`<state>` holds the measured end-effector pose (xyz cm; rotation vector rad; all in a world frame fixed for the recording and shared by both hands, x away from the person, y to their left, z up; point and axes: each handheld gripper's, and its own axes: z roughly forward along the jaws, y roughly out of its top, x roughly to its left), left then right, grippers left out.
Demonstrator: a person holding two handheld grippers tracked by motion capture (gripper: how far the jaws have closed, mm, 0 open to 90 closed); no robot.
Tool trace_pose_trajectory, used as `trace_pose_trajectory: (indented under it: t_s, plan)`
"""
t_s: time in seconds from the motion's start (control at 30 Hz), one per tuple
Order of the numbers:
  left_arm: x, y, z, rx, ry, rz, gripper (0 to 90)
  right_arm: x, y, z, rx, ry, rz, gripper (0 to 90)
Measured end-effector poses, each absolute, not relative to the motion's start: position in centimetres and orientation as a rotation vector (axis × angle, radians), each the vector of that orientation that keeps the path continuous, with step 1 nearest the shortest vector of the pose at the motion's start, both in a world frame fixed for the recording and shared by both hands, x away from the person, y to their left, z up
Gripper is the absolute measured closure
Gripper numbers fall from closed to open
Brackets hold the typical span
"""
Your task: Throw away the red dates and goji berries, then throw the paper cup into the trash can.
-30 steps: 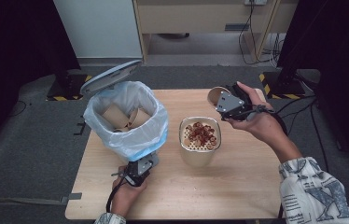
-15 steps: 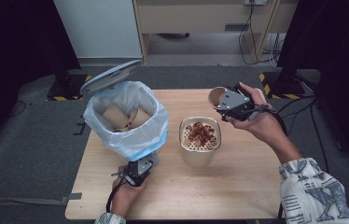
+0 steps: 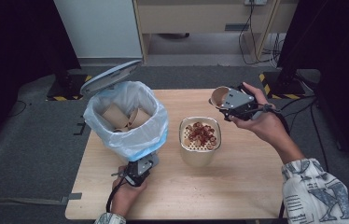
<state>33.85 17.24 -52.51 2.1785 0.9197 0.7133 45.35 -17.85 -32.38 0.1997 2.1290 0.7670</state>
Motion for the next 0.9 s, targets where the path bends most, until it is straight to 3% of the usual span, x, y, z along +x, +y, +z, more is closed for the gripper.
trace_pose_trajectory:
  t_s: [0.9]
  plan:
    - [33.9,17.3,-52.5,2.186,0.918,0.71,87.5,46.0,-21.6,-33.3,0.391,2.152,0.933,32.3]
